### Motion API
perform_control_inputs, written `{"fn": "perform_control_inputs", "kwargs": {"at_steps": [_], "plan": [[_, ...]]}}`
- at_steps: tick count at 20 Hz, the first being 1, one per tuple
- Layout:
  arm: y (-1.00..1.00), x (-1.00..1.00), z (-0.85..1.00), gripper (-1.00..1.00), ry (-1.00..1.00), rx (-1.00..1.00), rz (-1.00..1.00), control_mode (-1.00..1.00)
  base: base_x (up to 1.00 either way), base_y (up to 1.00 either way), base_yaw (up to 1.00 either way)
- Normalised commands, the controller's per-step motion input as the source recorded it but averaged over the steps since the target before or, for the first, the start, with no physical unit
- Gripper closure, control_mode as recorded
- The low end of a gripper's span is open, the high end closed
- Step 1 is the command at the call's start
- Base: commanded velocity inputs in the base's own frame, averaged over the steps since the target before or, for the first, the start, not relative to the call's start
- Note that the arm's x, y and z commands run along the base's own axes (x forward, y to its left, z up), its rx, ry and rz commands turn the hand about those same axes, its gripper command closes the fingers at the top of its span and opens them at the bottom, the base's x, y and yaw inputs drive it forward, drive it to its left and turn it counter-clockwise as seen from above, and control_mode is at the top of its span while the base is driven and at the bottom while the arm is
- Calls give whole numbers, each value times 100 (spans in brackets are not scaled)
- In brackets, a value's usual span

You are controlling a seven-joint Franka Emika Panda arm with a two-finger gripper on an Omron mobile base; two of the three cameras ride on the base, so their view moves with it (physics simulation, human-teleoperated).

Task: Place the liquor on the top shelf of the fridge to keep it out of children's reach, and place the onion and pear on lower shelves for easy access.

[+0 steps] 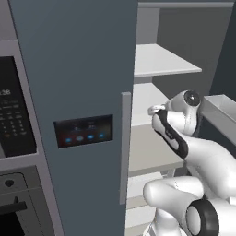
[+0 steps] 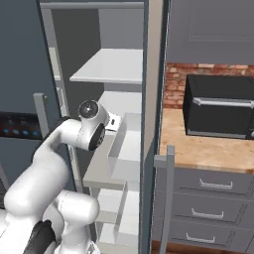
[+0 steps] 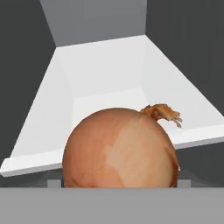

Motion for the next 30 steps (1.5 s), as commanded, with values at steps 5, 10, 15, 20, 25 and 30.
{"fn": "perform_control_inputs", "kwargs": {"at_steps": [5,10,15,20,25,30], "plan": [[0,56,-25,100,0,0,0,-100,0,0,0],[0,61,-31,100,0,0,0,-100,0,0,0],[-2,67,-24,100,0,0,0,-100,0,0,0],[-6,79,-8,100,0,0,0,-100,0,0,0],[-19,76,-14,100,0,1,0,-100,0,0,0],[-15,56,-30,-100,0,0,1,-100,0,0,0]]}}
